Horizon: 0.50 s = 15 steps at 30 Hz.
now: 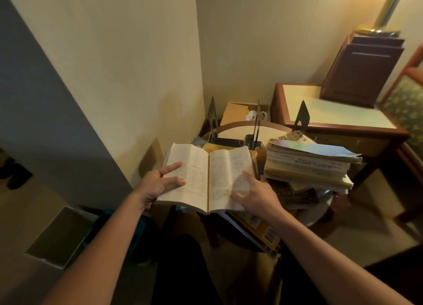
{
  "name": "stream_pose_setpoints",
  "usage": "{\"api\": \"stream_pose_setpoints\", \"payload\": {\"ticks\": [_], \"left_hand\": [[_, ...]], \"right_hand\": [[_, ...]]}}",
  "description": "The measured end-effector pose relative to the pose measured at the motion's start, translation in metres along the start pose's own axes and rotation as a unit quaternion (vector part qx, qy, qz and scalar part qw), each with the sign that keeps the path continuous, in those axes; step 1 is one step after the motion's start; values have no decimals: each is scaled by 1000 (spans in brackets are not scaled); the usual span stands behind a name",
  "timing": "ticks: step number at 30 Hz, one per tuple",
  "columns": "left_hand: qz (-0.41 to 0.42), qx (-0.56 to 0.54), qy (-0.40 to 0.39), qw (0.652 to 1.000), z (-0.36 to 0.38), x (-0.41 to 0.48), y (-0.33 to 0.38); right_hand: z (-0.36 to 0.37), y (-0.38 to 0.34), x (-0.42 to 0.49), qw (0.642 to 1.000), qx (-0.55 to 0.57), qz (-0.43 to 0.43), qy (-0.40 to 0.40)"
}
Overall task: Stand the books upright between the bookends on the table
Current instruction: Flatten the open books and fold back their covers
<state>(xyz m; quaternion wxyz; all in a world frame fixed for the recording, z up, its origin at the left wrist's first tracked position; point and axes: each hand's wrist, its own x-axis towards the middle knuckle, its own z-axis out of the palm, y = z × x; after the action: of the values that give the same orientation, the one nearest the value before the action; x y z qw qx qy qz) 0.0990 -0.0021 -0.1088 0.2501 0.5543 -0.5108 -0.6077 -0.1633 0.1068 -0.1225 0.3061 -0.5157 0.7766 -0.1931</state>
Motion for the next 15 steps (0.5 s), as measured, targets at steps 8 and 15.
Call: {"api": "stream_pose_setpoints", "payload": {"ticks": [8,15], "left_hand": [[65,135,9,989,9,-18,18],[162,192,-1,968,55,-31,46]], "right_hand": [[-17,-13,-3,985,167,-49,3],[-31,-36,-2,971,201,-120,42]]}}
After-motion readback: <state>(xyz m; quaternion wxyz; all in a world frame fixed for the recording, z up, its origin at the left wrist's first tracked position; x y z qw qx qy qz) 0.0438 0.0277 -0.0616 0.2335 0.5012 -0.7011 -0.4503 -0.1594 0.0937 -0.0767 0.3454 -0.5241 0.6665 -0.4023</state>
